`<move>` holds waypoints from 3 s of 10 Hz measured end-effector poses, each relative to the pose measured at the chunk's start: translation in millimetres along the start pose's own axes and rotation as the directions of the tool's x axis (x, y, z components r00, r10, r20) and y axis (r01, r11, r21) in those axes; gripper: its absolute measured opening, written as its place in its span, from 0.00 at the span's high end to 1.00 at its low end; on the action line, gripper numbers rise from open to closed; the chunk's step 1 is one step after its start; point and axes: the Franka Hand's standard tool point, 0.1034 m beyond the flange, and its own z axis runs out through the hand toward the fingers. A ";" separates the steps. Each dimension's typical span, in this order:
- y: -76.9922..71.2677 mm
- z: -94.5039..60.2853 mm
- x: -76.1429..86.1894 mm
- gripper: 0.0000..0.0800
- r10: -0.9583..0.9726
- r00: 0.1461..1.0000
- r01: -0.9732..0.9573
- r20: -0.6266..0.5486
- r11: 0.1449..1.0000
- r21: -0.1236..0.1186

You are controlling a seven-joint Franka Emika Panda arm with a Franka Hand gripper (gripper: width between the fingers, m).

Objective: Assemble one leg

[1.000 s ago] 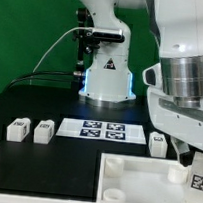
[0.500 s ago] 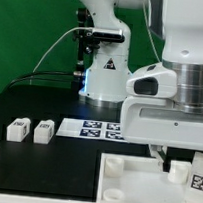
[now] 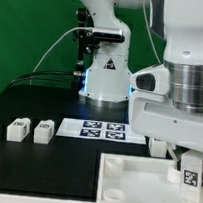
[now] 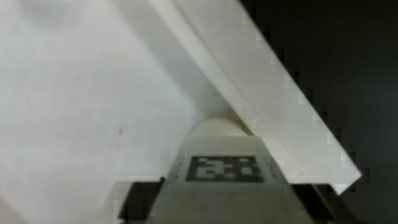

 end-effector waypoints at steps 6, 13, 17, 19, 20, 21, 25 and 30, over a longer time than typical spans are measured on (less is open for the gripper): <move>-7.7 2.7 2.8 0.64 0.855 0.513 -0.858 0.079 0.511 0.048; -8.4 5.3 -1.4 0.23 0.684 0.727 -0.687 0.067 0.724 0.059; -7.0 4.4 -3.3 0.19 0.310 0.949 -0.313 0.049 0.948 0.061; -5.0 0.3 -7.1 0.19 -0.026 0.999 0.028 0.036 0.999 -0.037; -9.9 -3.4 -4.3 0.19 -0.124 0.992 0.125 0.027 0.992 -0.029; -9.1 -4.0 -3.2 0.19 -0.225 0.974 0.226 0.026 0.974 -0.030; -9.6 -3.2 -4.3 0.63 -0.061 0.998 0.061 0.025 0.998 -0.032; -7.5 -5.6 8.6 0.63 0.589 0.807 -0.590 0.045 0.807 0.005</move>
Offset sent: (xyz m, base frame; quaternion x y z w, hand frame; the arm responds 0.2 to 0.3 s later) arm 0.0047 -0.0149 -0.0021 0.0227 0.0256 0.4471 0.8938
